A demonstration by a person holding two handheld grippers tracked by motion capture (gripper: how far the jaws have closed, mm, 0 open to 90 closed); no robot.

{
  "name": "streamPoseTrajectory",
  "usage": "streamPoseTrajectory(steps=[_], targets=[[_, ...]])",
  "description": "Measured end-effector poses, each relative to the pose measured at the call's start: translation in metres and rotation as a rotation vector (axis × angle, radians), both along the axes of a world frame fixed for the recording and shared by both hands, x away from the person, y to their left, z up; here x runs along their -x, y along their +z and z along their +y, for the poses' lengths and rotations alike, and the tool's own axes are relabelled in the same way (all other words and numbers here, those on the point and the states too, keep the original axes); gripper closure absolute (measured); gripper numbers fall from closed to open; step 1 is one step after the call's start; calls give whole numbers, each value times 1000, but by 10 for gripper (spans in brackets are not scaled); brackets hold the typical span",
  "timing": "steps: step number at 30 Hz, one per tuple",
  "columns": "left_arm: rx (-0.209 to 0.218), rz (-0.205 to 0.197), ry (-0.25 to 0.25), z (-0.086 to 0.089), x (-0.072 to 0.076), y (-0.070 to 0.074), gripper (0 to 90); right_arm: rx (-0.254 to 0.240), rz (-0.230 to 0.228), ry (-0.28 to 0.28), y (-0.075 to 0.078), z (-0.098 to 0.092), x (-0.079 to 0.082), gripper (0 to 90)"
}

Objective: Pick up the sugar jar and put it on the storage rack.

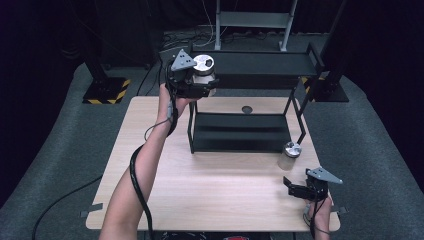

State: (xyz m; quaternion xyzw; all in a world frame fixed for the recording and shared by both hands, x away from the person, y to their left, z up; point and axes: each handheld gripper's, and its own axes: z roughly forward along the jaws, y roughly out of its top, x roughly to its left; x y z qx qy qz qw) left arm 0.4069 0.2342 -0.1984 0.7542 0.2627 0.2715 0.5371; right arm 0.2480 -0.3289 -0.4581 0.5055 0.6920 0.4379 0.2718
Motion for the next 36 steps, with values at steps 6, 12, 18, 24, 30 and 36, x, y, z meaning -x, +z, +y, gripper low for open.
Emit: streamPoseTrajectory(steps=[6,12,18,24,30,36], targets=[[4,-9,-1,-1,0,6,304,0,-1,0,0,0,0,5],[3,-20,1,-3,1,14,304,2,-1,-1,0,0,1,6],[2,-24,10,-6,-1,20,304,1,-1,0,0,0,1,6],[10,-30,30,-8,-5,24,304,1,-1,0,0,0,1,6],[14,-19,50,-9,-12,30,304,1,-2,1,0,0,1,6],[12,-13,71,-12,-21,33,304,0,-2,2,0,0,1,6]])
